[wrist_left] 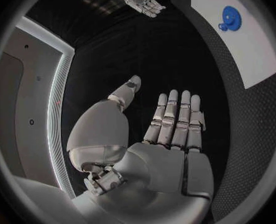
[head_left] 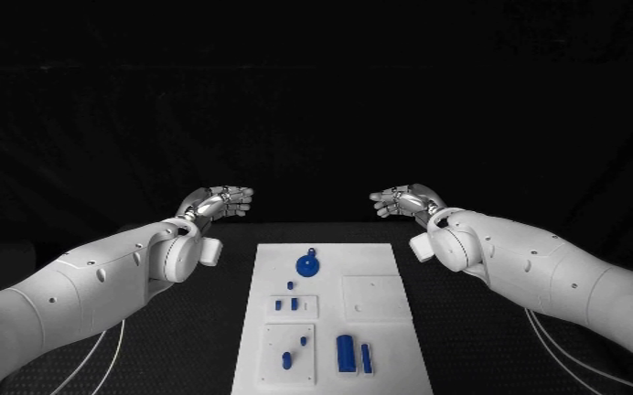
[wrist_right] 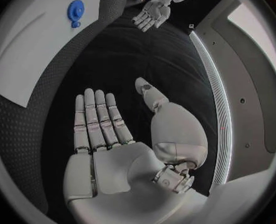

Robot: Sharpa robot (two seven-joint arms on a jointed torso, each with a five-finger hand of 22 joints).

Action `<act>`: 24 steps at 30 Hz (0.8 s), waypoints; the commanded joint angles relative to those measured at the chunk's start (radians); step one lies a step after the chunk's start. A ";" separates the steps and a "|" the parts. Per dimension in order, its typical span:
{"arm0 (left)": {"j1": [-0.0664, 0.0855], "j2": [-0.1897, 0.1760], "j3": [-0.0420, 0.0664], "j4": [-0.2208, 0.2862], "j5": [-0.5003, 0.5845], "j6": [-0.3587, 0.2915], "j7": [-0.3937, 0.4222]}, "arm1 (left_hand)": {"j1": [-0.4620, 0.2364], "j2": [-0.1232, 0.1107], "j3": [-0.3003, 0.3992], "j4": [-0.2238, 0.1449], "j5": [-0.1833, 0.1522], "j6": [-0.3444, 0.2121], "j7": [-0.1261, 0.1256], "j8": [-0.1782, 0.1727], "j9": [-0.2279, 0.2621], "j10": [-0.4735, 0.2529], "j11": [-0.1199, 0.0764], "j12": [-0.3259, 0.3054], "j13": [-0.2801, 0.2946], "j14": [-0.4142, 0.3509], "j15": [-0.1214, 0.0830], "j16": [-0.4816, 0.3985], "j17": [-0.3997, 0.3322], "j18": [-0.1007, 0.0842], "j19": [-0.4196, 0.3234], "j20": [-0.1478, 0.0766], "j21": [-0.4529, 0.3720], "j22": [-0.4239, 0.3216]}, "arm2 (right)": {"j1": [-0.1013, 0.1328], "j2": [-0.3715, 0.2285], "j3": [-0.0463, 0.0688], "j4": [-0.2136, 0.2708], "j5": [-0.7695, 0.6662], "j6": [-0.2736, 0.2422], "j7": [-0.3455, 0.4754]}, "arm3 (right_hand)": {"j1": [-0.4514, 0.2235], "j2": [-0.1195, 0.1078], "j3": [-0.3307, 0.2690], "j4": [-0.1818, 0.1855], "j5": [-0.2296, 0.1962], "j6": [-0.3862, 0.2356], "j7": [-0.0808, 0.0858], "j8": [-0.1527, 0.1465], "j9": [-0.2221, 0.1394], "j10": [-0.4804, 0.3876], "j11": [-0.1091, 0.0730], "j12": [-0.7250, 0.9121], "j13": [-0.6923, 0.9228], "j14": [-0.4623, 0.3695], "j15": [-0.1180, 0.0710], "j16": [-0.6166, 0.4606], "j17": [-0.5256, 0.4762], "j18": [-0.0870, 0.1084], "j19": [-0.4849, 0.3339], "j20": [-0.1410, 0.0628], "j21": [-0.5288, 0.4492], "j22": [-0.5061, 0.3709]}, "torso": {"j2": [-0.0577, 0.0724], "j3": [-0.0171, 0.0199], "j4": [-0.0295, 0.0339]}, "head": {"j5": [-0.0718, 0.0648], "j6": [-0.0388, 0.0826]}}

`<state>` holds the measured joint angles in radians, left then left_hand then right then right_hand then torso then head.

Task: Assemble the parts on the task board

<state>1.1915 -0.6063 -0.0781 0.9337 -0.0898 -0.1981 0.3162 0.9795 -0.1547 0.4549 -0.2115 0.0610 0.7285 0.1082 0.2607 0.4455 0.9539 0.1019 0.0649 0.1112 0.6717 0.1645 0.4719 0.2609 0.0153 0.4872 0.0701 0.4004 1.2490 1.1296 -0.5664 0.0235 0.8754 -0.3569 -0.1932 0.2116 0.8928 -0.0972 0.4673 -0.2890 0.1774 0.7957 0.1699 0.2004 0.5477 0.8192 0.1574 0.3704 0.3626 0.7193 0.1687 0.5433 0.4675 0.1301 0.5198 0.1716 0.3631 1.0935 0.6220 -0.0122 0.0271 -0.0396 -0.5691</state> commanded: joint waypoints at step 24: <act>-0.109 -0.134 0.060 0.491 0.070 -0.441 0.158 | -0.980 0.155 -0.455 0.212 -0.061 -0.728 -0.108 -0.261 -0.446 -0.954 -0.102 -0.065 -0.111 -0.672 -0.165 -0.472 -0.261 -0.015 -0.487 -0.070 -0.400 -1.249 | -0.058 -0.153 -0.017 0.498 0.257 -0.414 0.222 | -0.893 0.097 -0.467 0.289 -0.177 -0.796 -0.170 -0.200 -0.548 -0.819 -0.157 -0.370 -0.363 -0.719 -0.169 -0.543 -0.467 -0.130 -0.520 -0.172 -0.363 -1.094 | -0.078 0.0122 -0.0271 | 0.040 -0.031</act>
<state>1.0859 -0.7346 -0.0209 1.3980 -0.0507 -0.4827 0.3963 0.0286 -0.0044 0.0143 -0.0027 0.0047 0.0205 0.0013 0.0078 0.0108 0.0245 0.0019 0.0068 0.0034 0.0194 0.0020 0.0122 0.0065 0.0157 0.0175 0.0029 0.0112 0.0649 1.0748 -0.7124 0.0064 1.3427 -0.1931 -0.4609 0.3353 0.0099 -0.0001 0.0067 -0.0020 0.0038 0.0095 0.0017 0.0045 0.0056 0.0086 0.0016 0.0064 0.0036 0.0084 0.0032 0.0055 0.0049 0.0137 0.0066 0.0015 0.0053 0.0150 0.5476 -0.0003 0.0011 -0.0002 -0.5998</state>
